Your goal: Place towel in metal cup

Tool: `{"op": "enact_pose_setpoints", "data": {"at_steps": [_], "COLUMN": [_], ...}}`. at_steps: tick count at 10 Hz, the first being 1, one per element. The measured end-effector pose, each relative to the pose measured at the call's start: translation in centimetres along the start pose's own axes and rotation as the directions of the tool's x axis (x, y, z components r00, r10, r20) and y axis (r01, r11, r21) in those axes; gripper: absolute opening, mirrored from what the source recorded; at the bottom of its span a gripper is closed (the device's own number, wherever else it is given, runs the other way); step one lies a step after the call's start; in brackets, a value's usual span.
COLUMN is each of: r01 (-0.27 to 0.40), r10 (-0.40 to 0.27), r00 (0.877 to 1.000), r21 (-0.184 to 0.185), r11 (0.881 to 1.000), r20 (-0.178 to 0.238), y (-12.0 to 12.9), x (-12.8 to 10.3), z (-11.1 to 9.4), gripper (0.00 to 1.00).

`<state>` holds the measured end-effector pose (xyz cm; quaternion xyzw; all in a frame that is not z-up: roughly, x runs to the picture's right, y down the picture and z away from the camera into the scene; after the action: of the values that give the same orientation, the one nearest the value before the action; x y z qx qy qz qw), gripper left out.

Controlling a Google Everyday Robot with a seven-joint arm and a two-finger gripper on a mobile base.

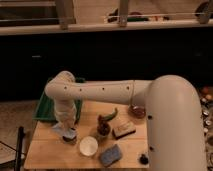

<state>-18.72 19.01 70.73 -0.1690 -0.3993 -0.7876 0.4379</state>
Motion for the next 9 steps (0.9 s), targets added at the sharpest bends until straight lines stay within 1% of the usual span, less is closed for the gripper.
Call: {"op": "enact_pose_setpoints", "data": {"at_steps": [3, 4, 8, 9], "r01": [0.029, 0.035, 0.035, 0.028], "r10": [-0.029, -0.035, -0.035, -0.028], "r00": [0.999, 0.999, 0.998, 0.998], "r21": [-0.001, 0.0, -0.004, -0.007], "r11": [1.0, 0.999, 0.999, 1.0], "r20": [0.026, 0.032, 0.049, 0.053], "y": [-1.2, -1.5, -2.0, -1.9], "x": [-0.4, -0.6, -1.5, -1.8], "z": [0.6, 0.7, 1.0, 1.0], "gripper": [0.04, 0.1, 0.5, 0.62]}}
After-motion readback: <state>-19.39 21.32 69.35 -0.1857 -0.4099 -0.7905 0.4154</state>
